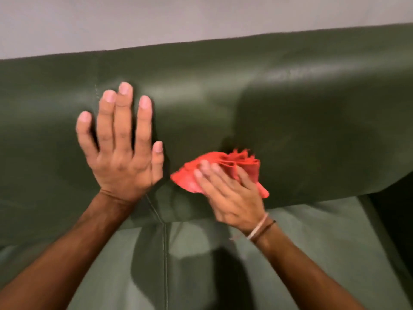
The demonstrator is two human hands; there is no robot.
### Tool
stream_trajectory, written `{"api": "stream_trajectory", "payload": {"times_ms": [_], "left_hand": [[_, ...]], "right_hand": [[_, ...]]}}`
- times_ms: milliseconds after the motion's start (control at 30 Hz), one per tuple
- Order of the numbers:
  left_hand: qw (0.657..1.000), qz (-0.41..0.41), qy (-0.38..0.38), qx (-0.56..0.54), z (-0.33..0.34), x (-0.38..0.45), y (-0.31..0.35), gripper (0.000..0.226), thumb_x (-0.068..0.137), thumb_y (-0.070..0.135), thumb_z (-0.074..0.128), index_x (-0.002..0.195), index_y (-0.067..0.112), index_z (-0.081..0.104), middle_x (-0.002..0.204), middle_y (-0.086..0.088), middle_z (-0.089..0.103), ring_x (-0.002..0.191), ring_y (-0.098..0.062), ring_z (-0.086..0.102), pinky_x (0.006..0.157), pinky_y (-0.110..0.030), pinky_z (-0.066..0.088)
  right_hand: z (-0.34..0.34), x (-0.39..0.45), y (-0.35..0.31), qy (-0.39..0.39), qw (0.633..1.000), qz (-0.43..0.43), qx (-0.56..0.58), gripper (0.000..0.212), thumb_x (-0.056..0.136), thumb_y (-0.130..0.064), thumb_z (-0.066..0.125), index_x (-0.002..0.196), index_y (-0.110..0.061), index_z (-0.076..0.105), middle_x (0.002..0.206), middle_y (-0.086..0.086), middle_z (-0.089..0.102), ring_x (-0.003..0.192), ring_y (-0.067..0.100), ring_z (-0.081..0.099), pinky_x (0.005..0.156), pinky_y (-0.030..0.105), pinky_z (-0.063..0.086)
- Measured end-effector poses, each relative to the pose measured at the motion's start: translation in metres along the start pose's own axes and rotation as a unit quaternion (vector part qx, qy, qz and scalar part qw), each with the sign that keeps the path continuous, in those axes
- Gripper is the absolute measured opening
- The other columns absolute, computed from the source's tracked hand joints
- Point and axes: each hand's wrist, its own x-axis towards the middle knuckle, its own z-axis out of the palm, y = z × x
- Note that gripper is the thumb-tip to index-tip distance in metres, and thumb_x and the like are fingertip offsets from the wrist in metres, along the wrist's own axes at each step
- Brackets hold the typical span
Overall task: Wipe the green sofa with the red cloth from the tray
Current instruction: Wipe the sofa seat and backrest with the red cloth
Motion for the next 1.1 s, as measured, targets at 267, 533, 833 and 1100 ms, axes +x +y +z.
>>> {"api": "stream_trajectory", "payload": {"times_ms": [267,533,833,1100], "left_hand": [[0.995,-0.012,-0.039,-0.093,-0.047,-0.034,-0.063,0.063,0.104,0.032,0.04,0.161,0.009,0.027,0.167,-0.007,0.016,0.159,-0.02,0.016,0.131,-0.041,0.016],[0.987,-0.131,-0.083,0.047,-0.099,-0.139,-0.284,0.064,0.108,0.029,0.029,0.163,0.007,0.006,0.17,-0.016,0.013,0.161,-0.023,0.006,0.133,-0.042,0.009],[0.991,-0.112,-0.034,0.058,-0.049,-0.147,-0.415,0.066,0.107,0.038,0.017,0.163,0.006,0.006,0.156,-0.037,0.037,0.15,-0.046,0.026,0.133,-0.042,0.004],[0.992,-0.11,0.027,0.052,-0.037,-0.156,-0.415,0.066,0.105,0.037,0.017,0.164,0.009,0.01,0.152,-0.036,0.044,0.148,-0.044,0.027,0.133,-0.038,0.002]], "right_hand": [[-0.027,0.063,0.025,0.047,0.987,0.152,0.035,0.066,0.111,-0.022,0.039,0.167,-0.009,0.009,0.178,0.004,-0.005,0.166,0.026,0.001,0.126,0.067,0.022],[0.005,0.231,-0.221,0.079,0.988,0.117,0.06,0.081,0.099,-0.02,0.045,0.167,-0.014,0.001,0.174,0.0,-0.014,0.164,0.012,-0.01,0.134,0.036,-0.007],[0.06,0.168,-0.349,-0.126,0.983,-0.117,0.056,0.078,0.089,-0.009,0.045,0.164,-0.021,0.03,0.177,-0.002,-0.003,0.164,0.008,-0.005,0.134,0.03,-0.001],[0.055,0.258,-0.343,0.039,0.998,0.014,0.047,0.089,0.09,-0.02,0.058,0.167,-0.016,0.015,0.178,0.0,-0.003,0.166,0.014,0.002,0.134,0.039,-0.003]]}}
